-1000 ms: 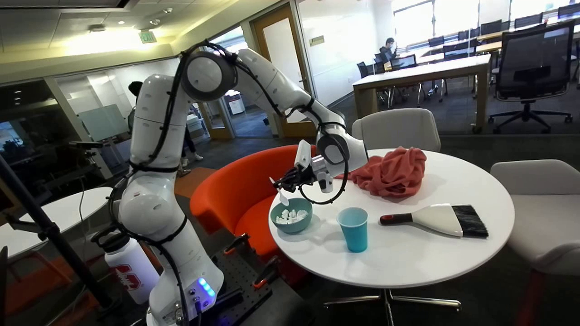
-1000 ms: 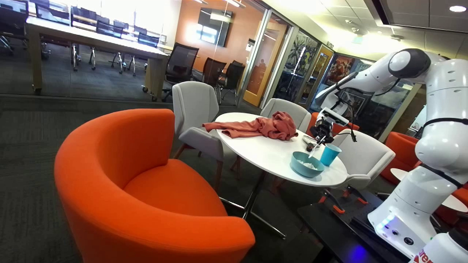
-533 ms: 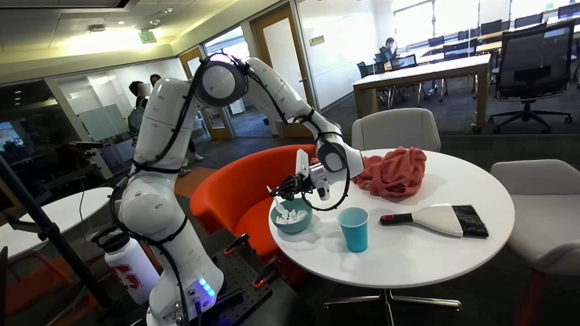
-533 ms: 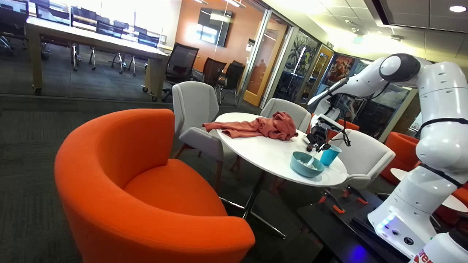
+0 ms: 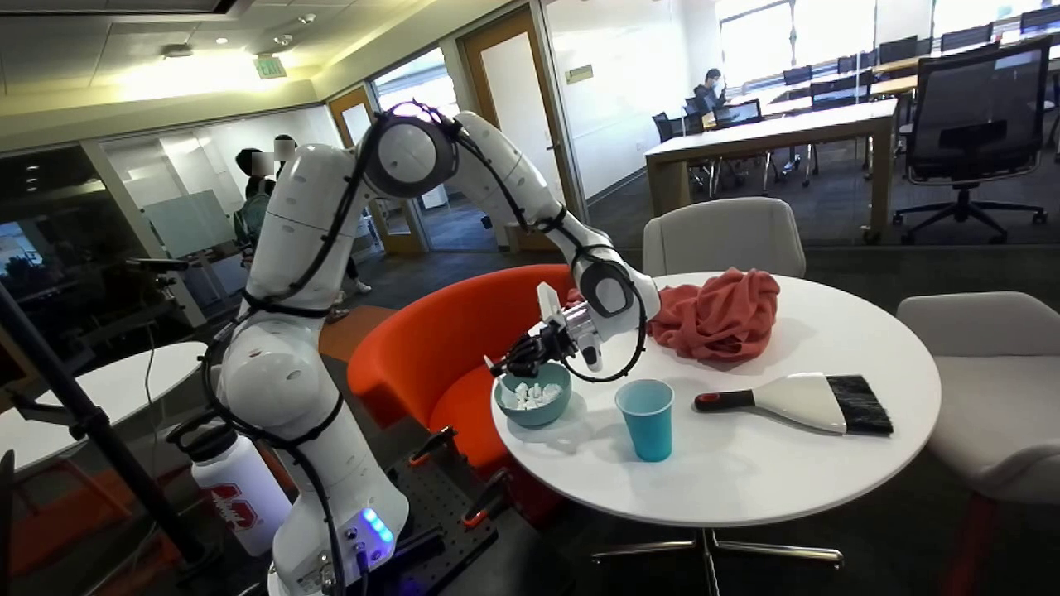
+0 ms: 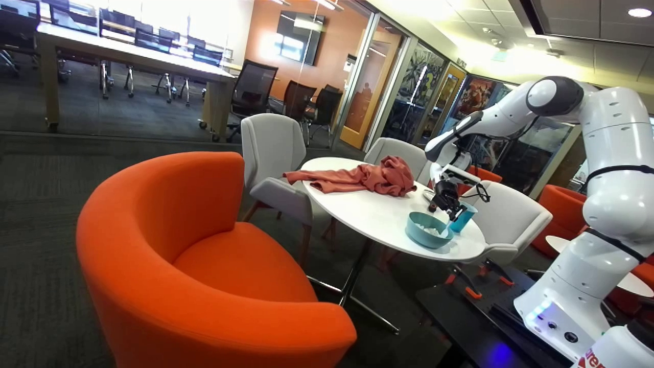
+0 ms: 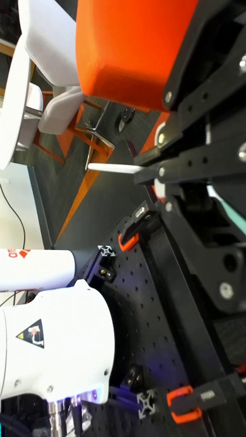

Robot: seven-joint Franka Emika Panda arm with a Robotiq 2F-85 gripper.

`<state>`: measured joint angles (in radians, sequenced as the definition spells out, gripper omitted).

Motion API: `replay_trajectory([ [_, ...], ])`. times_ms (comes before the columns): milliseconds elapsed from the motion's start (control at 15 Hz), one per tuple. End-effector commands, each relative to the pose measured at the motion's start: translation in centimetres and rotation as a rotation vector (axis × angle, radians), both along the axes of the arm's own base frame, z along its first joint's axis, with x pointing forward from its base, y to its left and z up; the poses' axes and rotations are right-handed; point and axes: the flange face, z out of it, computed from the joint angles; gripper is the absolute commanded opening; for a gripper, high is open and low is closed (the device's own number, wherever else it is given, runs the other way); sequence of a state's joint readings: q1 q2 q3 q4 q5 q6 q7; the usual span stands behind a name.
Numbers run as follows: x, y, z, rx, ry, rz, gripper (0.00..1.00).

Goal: Shift the garment to the left then use the spoon to stir the contents of the bowl

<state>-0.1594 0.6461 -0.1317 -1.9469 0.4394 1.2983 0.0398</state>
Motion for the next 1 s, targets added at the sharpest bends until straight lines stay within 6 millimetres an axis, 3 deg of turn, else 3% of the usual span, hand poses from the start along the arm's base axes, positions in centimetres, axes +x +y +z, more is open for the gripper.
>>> replay_trajectory([
  [0, 0.3, -0.8, 0.8, -0.065, -0.020, 0.040, 0.01],
  [467, 2.3, -2.0, -0.7, -0.163, -0.207, -0.027, 0.01],
  [933, 3.8, -1.5, 1.0, -0.100, -0.342, -0.137, 0.01],
])
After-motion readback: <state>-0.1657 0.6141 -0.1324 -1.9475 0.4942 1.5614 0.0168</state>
